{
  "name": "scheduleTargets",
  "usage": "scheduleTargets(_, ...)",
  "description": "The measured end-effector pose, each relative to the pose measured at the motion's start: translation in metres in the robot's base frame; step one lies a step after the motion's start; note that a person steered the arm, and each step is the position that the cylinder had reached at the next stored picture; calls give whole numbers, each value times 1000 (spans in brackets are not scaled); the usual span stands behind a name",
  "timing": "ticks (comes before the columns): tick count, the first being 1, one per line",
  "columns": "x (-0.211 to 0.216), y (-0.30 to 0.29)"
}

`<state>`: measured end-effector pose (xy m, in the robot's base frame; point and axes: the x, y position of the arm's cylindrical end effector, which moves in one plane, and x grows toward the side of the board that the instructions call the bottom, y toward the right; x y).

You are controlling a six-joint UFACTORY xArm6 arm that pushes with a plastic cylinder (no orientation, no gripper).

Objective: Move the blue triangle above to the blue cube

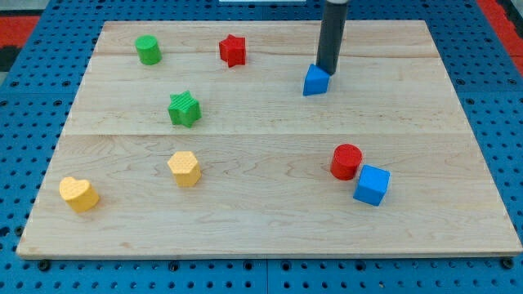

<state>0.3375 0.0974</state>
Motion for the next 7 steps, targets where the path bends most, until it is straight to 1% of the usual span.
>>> scheduleTargets(2,-23,-23)
scheduleTargets(3,12,-49)
scheduleTargets(4,62,-34)
scheduleTargets(5,56,-3)
scheduleTargets(6,40,17)
scheduleTargets(7,40,39)
